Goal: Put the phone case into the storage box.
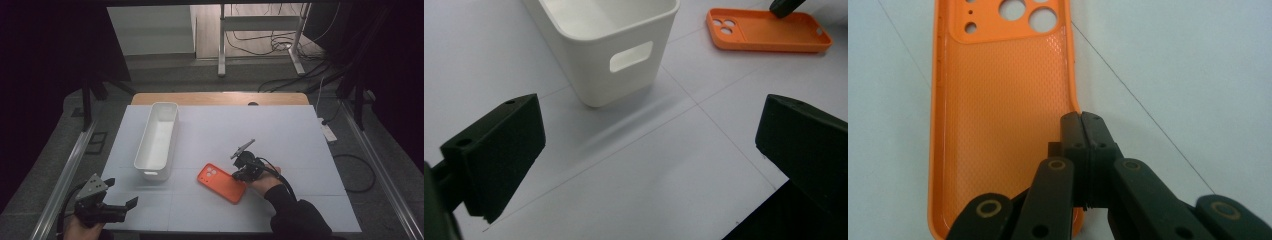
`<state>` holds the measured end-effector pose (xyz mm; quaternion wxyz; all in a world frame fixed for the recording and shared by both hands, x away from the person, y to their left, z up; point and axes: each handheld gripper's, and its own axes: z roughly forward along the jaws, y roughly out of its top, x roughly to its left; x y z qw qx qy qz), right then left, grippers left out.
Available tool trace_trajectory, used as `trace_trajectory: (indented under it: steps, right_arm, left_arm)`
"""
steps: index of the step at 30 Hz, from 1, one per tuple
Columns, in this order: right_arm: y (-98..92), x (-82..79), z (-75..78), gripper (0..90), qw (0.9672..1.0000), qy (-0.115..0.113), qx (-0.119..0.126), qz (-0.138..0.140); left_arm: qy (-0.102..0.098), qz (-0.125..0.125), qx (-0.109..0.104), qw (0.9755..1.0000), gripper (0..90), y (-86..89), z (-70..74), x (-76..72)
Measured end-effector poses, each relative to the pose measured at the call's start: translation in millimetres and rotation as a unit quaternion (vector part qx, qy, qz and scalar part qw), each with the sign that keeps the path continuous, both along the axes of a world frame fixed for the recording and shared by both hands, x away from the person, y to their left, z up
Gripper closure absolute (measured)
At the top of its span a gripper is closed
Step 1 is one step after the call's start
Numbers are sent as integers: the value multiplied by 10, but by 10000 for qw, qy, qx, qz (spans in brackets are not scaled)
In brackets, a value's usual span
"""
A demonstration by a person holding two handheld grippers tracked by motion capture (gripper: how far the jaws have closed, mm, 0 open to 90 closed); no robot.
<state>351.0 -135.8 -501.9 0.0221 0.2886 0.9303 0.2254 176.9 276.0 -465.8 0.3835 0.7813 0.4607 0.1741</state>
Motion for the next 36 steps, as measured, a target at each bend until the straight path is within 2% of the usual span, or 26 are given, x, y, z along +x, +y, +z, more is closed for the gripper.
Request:
trace_trajectory:
  steps: [8, 12, 16, 18, 19, 21, 28, 31, 36]
  right_arm:
    - [-66, -43, 98, 893, 9998, -155, 118, -84]
    - [-159, -85, 199, 893, 9989, -280, 317, -213]
    - [-229, -104, 267, 893, 9979, -306, 469, -318]
    - [-268, -115, 309, 893, 9973, -369, 523, -363]
    - [-268, -115, 309, 893, 9973, -369, 523, -363]
    - [-322, -139, 369, 893, 9962, -460, 593, -434]
    - [-389, -146, 443, 892, 9944, -620, 644, -560]
    - [-398, -143, 453, 893, 9941, -642, 660, -567]
    - [-404, -146, 493, 893, 9932, -721, 696, -600]
  left_arm:
    - [79, -28, -17, 10000, 24, 1, -1, 16]
    - [103, -45, -81, 9999, 11, 12, 2, 24]
    - [150, -43, -136, 9998, 1, 21, 4, 36]
    - [146, -61, -307, 9994, 0, 31, 7, 52]
    - [146, -61, -307, 9994, 0, 31, 7, 52]
    - [99, -129, -451, 9989, 0, 24, 21, 68]
    - [116, -289, -506, 9982, 0, -49, 27, 144]
    - [124, -278, -533, 9981, 0, -69, 33, 168]
    - [97, -175, -704, 9973, 0, -83, 66, 240]
